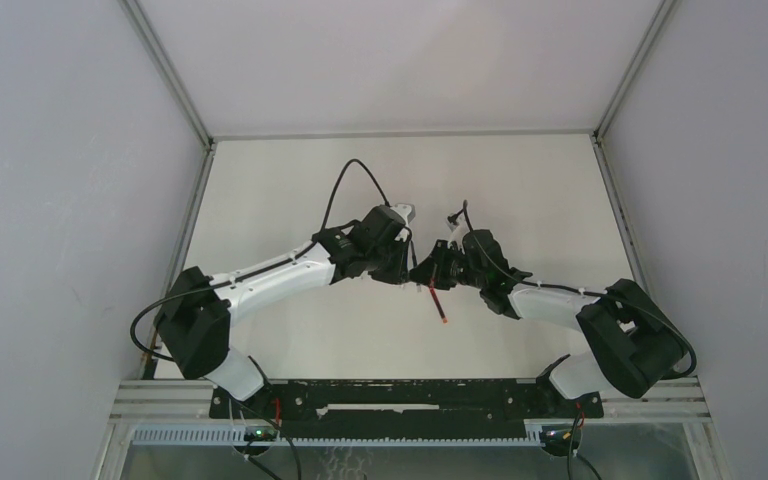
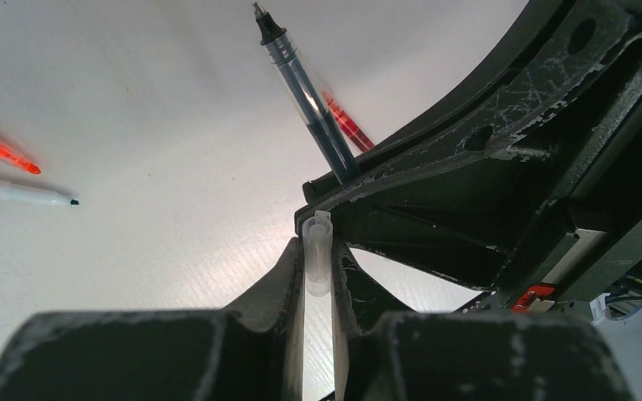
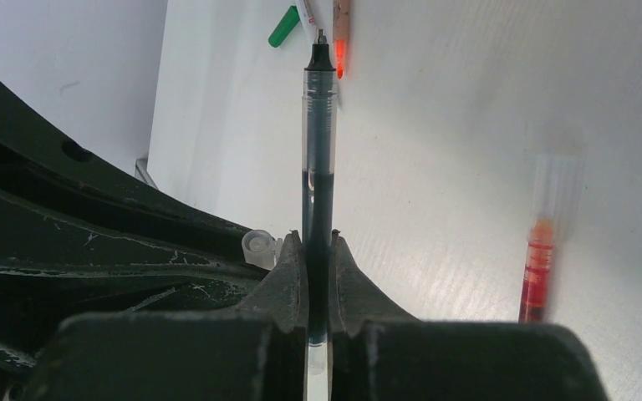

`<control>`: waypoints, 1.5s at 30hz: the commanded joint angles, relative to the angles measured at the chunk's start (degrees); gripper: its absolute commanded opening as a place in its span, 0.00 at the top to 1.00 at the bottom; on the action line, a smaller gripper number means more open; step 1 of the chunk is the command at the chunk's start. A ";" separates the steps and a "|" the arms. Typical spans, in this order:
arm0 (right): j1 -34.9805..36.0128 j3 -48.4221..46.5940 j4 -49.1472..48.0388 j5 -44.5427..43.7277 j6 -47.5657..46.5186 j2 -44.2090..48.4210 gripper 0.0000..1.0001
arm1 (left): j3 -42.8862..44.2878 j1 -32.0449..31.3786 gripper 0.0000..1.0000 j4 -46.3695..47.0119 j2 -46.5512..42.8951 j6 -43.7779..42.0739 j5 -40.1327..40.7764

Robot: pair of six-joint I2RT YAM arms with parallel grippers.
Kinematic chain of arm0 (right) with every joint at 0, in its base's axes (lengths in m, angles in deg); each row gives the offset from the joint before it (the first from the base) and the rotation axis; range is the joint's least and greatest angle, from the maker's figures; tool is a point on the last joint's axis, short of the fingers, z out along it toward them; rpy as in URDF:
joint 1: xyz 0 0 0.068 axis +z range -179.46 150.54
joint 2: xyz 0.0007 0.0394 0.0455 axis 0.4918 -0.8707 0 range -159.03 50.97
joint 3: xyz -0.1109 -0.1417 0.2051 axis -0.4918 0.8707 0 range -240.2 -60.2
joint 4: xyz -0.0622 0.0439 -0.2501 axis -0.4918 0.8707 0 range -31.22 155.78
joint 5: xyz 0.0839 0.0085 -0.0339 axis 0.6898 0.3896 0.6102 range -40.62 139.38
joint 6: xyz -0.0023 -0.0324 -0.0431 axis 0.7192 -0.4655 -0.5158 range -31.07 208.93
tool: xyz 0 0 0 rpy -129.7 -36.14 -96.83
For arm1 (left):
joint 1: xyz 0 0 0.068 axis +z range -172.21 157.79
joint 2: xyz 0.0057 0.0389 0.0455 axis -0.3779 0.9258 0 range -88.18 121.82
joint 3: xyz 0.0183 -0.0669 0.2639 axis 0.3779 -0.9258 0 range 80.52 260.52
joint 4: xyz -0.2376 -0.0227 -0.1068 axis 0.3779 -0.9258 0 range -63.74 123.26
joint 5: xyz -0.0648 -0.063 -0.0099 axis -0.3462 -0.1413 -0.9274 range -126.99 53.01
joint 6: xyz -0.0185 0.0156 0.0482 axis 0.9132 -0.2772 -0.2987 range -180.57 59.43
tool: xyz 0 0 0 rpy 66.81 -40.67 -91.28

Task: Insert the pens into the pen caps
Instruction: Adjust the pen cap.

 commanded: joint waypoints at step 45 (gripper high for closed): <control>3.63 -6.27 9.54 -2.50 -21.94 32.83 1.00 | -5.48 7.77 1.00 25.00 -38.22 -8.59 -13.21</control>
